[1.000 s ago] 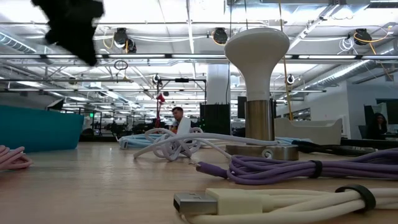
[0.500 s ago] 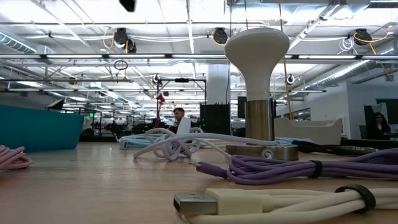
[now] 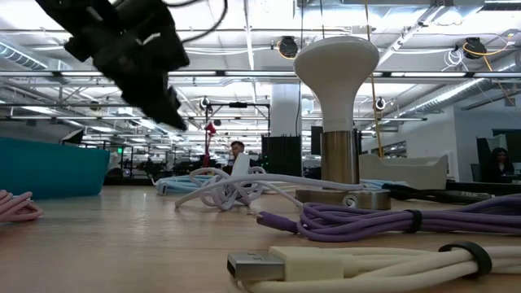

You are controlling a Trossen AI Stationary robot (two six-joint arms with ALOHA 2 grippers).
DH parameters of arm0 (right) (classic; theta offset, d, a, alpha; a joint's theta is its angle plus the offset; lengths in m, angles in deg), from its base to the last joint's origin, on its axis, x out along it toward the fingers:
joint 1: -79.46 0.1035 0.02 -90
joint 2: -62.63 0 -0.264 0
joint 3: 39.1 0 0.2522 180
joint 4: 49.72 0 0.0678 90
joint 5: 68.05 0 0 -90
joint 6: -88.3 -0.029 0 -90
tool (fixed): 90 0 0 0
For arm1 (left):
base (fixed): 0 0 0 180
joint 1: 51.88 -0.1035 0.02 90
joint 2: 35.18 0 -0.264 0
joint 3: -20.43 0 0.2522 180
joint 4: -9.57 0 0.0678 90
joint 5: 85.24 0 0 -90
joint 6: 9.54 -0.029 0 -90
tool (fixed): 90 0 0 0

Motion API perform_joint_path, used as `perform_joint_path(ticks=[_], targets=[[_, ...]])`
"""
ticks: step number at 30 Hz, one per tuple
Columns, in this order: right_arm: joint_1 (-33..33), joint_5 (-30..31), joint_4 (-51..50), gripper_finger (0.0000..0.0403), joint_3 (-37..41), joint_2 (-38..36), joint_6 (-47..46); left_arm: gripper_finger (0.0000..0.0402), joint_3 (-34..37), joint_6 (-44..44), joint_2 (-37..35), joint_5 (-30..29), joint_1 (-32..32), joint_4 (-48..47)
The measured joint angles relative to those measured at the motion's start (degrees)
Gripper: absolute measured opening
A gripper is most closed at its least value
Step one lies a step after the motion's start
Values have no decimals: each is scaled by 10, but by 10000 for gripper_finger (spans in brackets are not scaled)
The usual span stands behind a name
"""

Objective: Pick & Place USB Port
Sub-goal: Put the black HDMI cable into the gray bin

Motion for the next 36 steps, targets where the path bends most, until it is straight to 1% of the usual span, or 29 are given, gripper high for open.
perform_joint_path(ticks=[2, 4, 10, 15, 19, 25, 27, 30, 33, 36], targets=[[0, 0, 0, 196, 0, 0, 0, 7, 0, 15, 10, 0, 1, -28], [0, 0, 0, 196, 0, 0, 0, 8, 0, 34, 14, -19, 6, -67], [0, 0, 0, 196, 0, 0, 0, 2, 0, 87, 11, -127, 40, -189], [0, 0, 0, 196, 0, 0, 0, 1, -1, 112, 9, -202, 54, -233], [0, -1, 1, 196, 0, 0, -2, 1, -1, 113, 9, -267, 49, -267], [4, -1, 1, 196, 0, 0, -2, 1, -1, 134, 9, -286, 15, -332], [4, -1, 1, 196, 0, 0, -1, 1, -1, 133, 7, -290, 16, -321], [4, -1, 1, 196, 0, 0, 0, 1, -1, 117, -1, -310, 26, -269], [4, -1, 0, 196, 0, 0, 2, 1, -1, 61, -26, -315, 34, -168], [7, 1, 0, 196, 0, 0, 14, 1, -1, -15, -76, -295, 37, -57]])
